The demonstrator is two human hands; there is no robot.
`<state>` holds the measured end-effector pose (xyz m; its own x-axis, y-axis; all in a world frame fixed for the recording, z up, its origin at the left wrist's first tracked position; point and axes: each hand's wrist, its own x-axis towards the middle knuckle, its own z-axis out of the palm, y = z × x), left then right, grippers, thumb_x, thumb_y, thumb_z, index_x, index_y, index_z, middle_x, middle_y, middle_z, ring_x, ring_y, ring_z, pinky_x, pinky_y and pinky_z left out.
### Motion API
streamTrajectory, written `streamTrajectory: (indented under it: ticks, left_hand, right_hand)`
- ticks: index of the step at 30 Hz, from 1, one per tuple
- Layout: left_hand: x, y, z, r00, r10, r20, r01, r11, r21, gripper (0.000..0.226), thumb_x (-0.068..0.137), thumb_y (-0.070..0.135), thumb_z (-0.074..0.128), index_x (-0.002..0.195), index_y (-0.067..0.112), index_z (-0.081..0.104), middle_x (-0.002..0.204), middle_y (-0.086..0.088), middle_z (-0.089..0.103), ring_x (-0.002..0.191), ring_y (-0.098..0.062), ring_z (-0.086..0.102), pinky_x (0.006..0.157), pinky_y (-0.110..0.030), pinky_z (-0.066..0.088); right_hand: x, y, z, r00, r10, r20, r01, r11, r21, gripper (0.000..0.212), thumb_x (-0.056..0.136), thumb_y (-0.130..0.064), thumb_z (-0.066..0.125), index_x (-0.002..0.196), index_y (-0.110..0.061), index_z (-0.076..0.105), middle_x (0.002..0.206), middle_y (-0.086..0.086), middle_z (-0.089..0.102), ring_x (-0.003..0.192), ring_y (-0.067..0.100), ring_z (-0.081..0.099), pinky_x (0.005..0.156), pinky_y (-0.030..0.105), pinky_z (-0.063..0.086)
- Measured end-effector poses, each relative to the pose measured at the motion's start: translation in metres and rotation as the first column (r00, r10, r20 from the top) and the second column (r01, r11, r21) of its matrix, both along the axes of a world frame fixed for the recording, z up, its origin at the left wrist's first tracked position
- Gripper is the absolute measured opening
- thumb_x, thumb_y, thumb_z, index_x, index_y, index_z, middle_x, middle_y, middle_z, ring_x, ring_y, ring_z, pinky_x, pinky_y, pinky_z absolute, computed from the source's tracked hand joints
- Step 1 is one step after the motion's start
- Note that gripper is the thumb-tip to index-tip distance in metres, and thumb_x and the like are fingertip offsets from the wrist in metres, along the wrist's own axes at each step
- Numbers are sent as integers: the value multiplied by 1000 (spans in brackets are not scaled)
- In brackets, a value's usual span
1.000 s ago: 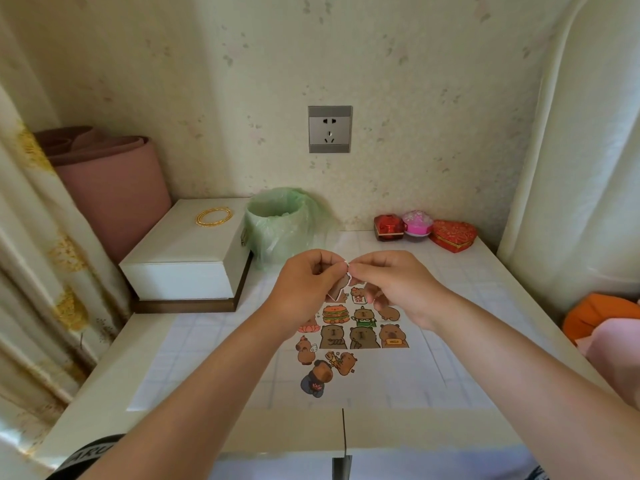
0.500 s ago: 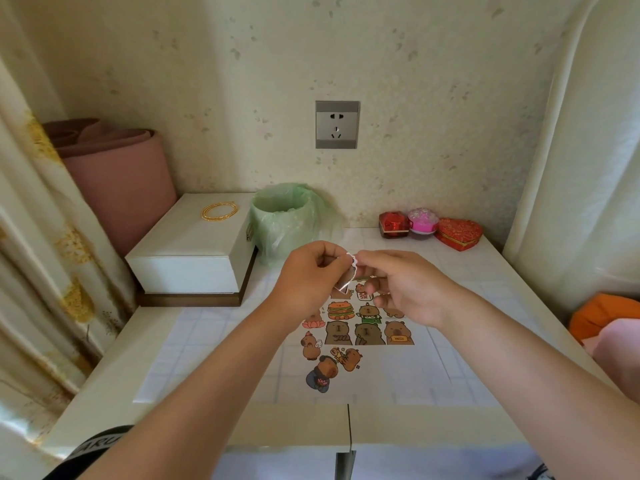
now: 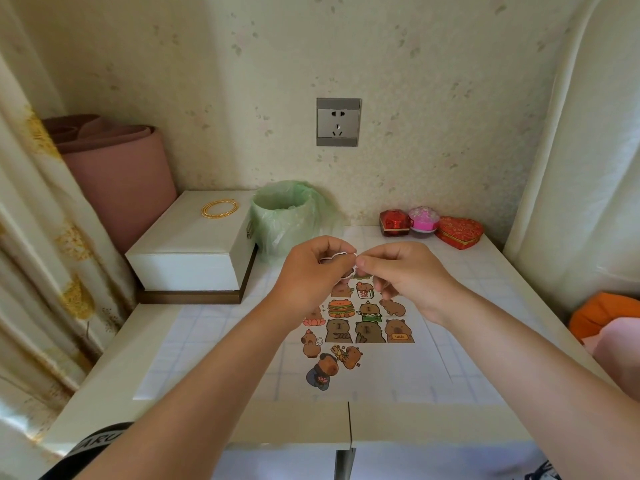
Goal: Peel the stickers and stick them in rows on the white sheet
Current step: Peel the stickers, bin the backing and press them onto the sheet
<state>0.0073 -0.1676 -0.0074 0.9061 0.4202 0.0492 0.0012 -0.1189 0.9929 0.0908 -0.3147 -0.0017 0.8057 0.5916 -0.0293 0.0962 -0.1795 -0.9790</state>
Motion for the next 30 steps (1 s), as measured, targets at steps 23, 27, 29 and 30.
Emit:
streamTrajectory:
  ticks: [23,27,29,30]
  left_hand:
    - [0,3,6,999,-40,-17,39,998,-51,12,92,14,68,102,9,72,93,-20,72,78,-23,68,66,-23,58]
    - [-1,3,6,997,-70,-23,69,997,-44,12,93,13,66,101,7,72,87,-16,71,75,-19,65,65,-21,57]
    - [-2,3,7,998,-63,-23,62,997,-41,10,93,12,66,100,8,72,91,-20,72,75,-19,65,65,-21,57]
    - [-2,3,6,998,-58,-23,57,998,-40,9,93,12,66,98,9,72,92,-21,72,74,-18,65,65,-22,57]
  right_hand:
    - [4,3,1,990,63,-129,-47,992,120,16,96,-17,63,97,-5,73,86,4,72,56,16,53,49,28,44]
    - [4,1,0,991,60,-122,-47,993,112,14,95,-16,64,94,-6,74,84,3,72,55,14,53,48,27,44]
    - [3,1,0,998,36,-57,-30,994,106,13,95,-15,65,93,-7,75,81,4,73,54,13,54,47,26,44]
    - [2,1,0,1000,24,-17,-22,995,98,13,95,-15,65,93,-8,76,80,7,73,54,13,54,47,26,44]
